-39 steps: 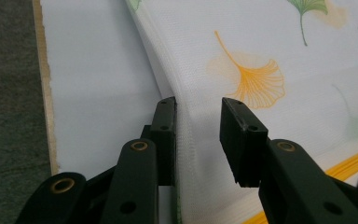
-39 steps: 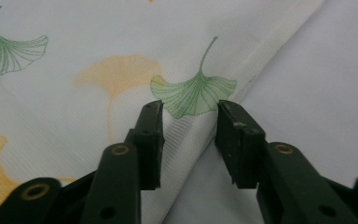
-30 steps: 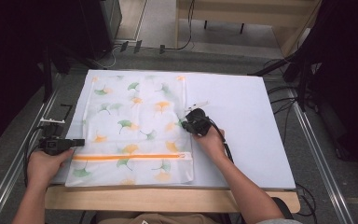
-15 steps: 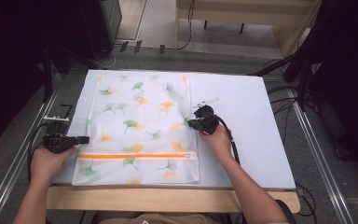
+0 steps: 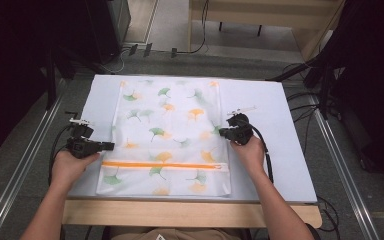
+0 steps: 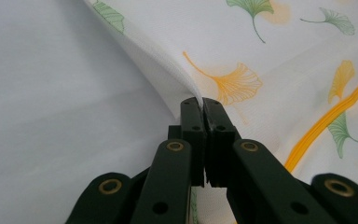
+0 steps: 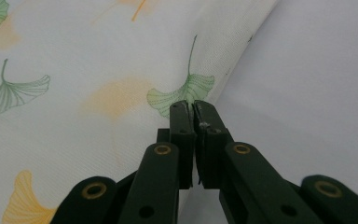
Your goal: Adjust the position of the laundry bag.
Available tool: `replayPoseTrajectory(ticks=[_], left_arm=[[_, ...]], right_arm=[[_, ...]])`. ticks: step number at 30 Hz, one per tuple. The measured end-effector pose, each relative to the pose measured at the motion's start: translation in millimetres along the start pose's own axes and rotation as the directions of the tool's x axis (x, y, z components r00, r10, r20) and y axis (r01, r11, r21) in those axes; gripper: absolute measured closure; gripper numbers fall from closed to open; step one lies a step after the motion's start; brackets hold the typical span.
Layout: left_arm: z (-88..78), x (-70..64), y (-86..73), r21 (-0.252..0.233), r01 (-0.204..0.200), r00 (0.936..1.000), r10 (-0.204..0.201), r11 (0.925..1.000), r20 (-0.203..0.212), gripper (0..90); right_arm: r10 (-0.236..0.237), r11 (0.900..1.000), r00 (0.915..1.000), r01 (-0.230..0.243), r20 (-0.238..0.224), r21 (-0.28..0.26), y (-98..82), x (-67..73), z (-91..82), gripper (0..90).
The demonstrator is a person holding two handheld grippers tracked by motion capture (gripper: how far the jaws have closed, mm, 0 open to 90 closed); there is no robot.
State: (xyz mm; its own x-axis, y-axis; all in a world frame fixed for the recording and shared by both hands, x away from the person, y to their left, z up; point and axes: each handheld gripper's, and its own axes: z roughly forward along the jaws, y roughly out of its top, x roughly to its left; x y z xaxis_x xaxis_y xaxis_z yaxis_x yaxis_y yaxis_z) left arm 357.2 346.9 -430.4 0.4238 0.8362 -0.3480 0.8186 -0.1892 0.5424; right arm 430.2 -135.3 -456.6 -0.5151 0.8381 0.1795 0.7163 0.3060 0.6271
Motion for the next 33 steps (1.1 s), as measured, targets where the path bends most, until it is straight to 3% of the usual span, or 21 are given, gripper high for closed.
replayPoseTrajectory(ticks=[6, 15, 33], left_arm=[[10.8, -11.5, 8.4, 0.012, -0.038, 0.9987, 0.038, 0.9992, 0.033, 88.7], [22.1, -20.9, 16.2, 0.019, -0.058, 0.9957, 0.056, 0.9981, 0.073, 88.7], [33.6, -37.4, 20.3, 0.033, -0.100, 0.9908, 0.097, 0.9945, 0.095, 88.4]], right_arm=[[0.031, 0.999, 0.9992, -0.031, 0.026, -0.009, -7.4, -14.9, -9.5, 87.6], [0.061, 0.998, 0.9972, -0.059, 0.044, -0.035, -16.1, -31.8, -21.8, 85.9], [0.104, 0.994, 0.9917, -0.101, 0.076, -0.043, -23.5, -51.1, -34.9, 86.4]])
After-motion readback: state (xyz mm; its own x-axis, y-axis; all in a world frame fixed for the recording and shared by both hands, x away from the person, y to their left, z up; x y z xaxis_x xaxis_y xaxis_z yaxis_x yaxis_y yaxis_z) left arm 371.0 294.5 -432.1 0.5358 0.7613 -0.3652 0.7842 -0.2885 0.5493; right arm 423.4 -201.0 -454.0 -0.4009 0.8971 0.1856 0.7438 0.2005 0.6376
